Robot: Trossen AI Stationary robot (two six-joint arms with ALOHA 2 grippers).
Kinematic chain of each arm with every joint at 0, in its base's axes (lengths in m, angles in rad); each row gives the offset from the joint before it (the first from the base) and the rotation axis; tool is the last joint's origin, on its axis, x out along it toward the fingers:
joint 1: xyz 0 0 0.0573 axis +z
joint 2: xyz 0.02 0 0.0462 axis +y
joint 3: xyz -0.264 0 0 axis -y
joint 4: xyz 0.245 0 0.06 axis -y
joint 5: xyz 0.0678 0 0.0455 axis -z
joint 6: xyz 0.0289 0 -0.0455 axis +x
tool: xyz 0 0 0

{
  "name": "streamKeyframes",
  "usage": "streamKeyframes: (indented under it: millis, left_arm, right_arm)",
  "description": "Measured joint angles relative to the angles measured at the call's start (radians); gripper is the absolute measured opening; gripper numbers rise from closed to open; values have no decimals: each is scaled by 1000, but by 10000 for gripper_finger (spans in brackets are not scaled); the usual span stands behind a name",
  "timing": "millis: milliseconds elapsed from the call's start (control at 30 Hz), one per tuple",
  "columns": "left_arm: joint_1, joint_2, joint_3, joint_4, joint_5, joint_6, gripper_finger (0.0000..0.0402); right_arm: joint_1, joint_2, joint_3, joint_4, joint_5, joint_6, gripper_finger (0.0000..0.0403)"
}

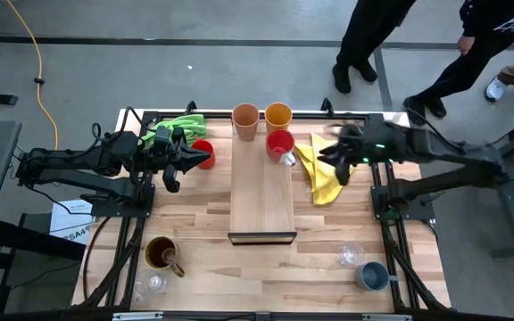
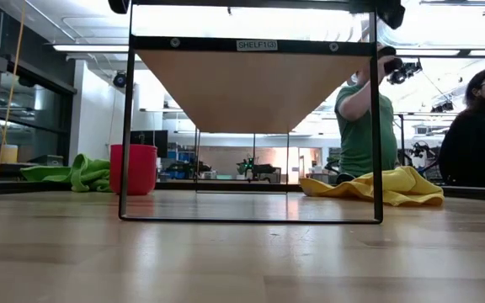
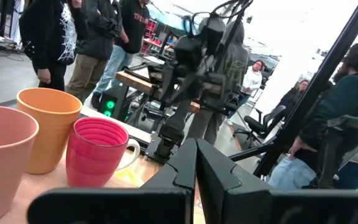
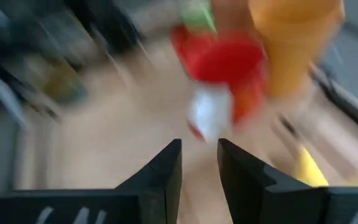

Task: Stack small to large cups/mugs on shelf
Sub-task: Put the green cup on the shelf

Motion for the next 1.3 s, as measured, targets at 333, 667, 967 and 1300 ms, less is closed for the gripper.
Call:
streamKeyframes:
  millis: [333,667,967,1300]
  left_arm:
    - [0,0,0,-2,0,0,0]
    - [0,0,0,-2,19,8,1]
    - [0,0,0,-12,19,9,6]
    - [0,30,80,-259,10,-122,70]
  right_arm:
    - [17,-235,-357,610,-7,-176,94]
    - [17,-226,-373,621,-12,-215,94]
    - [17,-227,-373,620,-13,-218,94]
    - [17,-226,-373,620,-13,-217,94]
